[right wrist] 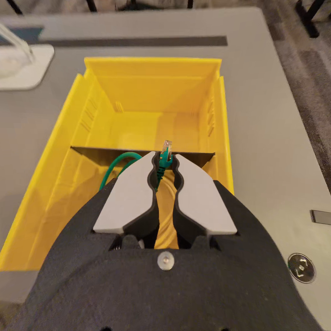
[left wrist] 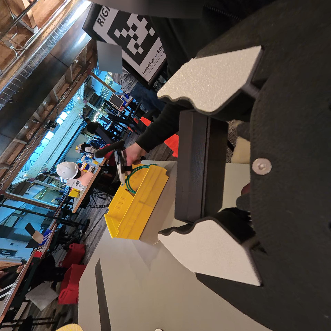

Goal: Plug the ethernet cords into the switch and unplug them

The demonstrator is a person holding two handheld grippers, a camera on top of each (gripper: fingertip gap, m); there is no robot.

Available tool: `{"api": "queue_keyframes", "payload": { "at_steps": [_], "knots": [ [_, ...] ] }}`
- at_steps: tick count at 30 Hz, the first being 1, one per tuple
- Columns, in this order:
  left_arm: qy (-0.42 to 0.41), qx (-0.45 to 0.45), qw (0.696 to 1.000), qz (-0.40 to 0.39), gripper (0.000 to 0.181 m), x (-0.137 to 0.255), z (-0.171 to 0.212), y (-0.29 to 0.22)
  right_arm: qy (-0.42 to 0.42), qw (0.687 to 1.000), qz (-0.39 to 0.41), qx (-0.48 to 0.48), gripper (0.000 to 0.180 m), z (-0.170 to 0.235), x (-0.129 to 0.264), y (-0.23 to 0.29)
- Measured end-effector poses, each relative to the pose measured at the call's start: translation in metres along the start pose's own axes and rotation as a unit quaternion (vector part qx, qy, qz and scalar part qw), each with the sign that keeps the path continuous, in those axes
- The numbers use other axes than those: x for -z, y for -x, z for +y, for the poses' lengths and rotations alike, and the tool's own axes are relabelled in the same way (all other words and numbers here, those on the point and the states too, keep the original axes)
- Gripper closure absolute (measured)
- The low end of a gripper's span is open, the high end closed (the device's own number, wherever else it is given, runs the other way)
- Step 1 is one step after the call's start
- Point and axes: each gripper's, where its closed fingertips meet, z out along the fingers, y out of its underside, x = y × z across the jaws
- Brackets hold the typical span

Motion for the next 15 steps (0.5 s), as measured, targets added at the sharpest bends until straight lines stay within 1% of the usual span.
{"api": "queue_keyframes", "payload": {
  "at_steps": [1,4,6,8,10,12,14,15],
  "knots": [
    [-0.003,0.002,1.000,0.002,0.058,0.001,0.000,0.000,-0.026,1.000,0.005,-0.015,0.167,-0.006,0.002,-0.003],
    [-0.011,-0.004,1.000,0.007,0.058,0.003,-0.001,0.000,-0.122,0.986,-0.037,-0.110,0.167,-0.029,0.019,-0.010],
    [-0.013,-0.008,1.000,0.006,0.058,0.003,-0.002,0.000,-0.165,0.976,-0.022,-0.138,0.167,-0.037,0.032,-0.023],
    [-0.002,-0.018,1.000,0.001,0.058,0.002,0.003,0.003,-0.204,0.963,-0.024,-0.175,0.167,-0.041,0.038,-0.027],
    [0.006,-0.025,1.000,-0.003,0.058,0.001,0.009,0.007,-0.207,0.962,0.021,-0.176,0.167,-0.030,0.035,-0.036],
    [0.003,-0.017,1.000,0.004,0.058,0.001,0.011,0.007,-0.199,0.963,0.038,-0.176,0.166,-0.022,0.027,-0.034],
    [0.005,-0.021,1.000,0.003,0.058,0.000,0.012,0.008,-0.132,0.981,0.061,-0.130,0.160,-0.007,0.017,-0.025],
    [0.006,-0.022,1.000,0.003,0.058,0.000,0.012,0.008,-0.097,0.987,0.087,-0.096,0.149,0.000,0.014,-0.023]
  ]
}}
